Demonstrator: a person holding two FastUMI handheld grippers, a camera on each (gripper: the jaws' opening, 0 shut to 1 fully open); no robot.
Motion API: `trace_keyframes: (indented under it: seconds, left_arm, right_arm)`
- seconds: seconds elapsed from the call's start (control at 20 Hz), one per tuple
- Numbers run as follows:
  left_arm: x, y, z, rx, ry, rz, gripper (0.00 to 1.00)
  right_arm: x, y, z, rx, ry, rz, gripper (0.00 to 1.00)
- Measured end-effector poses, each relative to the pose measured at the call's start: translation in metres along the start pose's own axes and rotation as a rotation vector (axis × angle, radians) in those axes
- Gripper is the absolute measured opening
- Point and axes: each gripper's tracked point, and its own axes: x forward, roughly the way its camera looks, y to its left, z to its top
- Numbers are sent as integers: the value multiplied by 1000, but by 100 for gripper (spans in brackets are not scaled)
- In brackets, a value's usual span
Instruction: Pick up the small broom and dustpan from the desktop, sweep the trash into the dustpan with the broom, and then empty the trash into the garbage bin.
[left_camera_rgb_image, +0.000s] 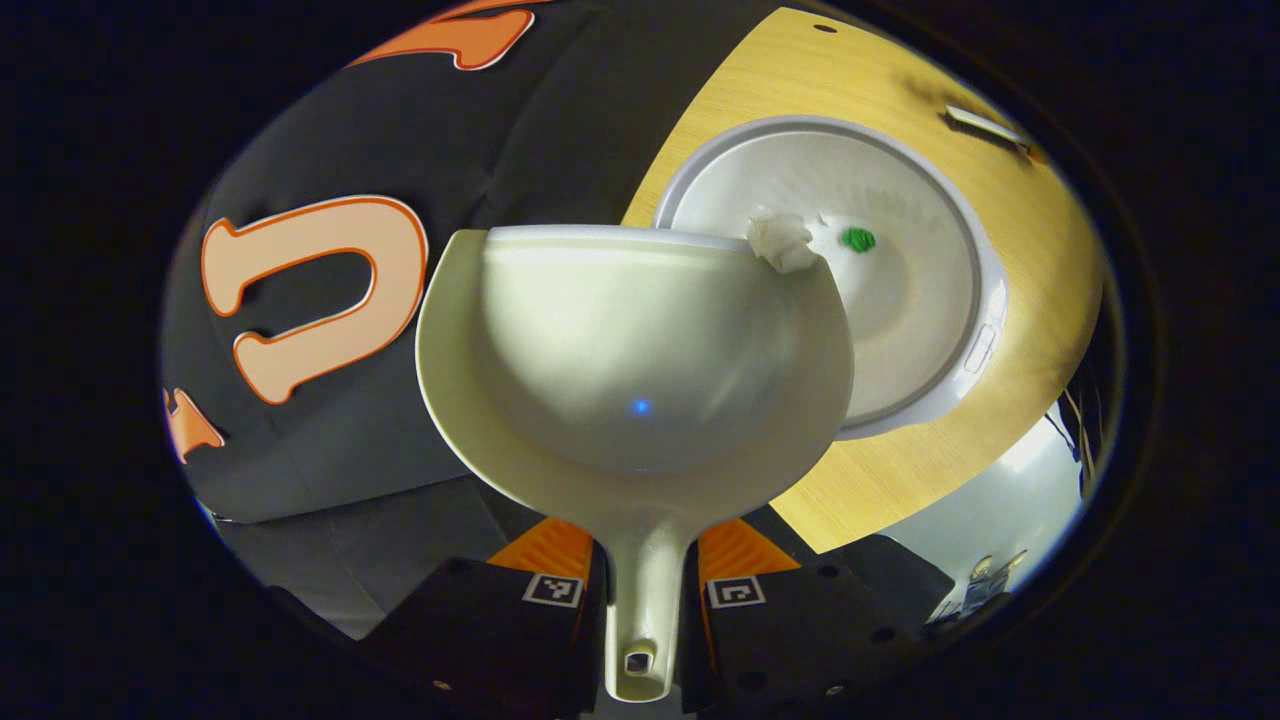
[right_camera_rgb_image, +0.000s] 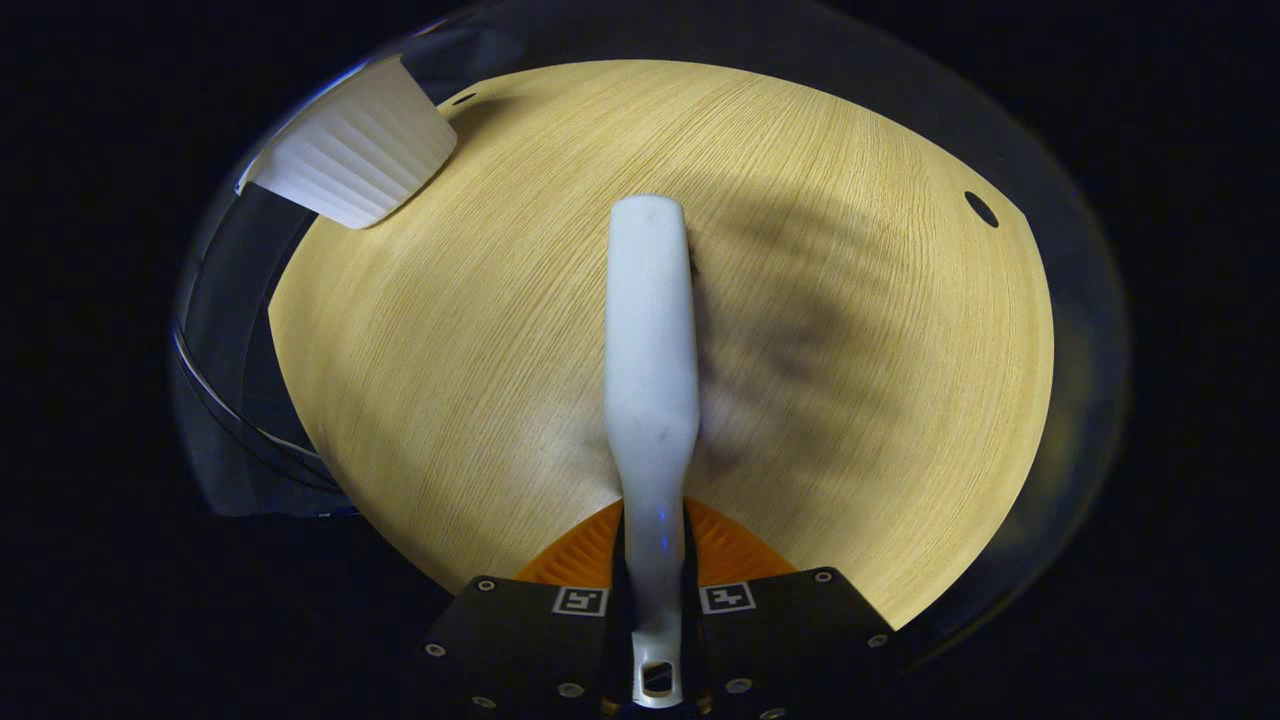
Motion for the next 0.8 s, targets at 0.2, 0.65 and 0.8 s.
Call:
trace_keyframes:
  seconds: [0.2,0.65,0.8]
  left_arm:
    - [23,-32,-1,-156,-44,-177,31]
    - [24,-68,23,-515,-148,-401,31]
    - [12,-66,38,-546,-217,-396,31]
  right_arm:
    - [0,0,0,3,5,3,18]
    - [-2,1,-2,10,27,2,18]
    - [-2,1,-2,11,31,3,18]
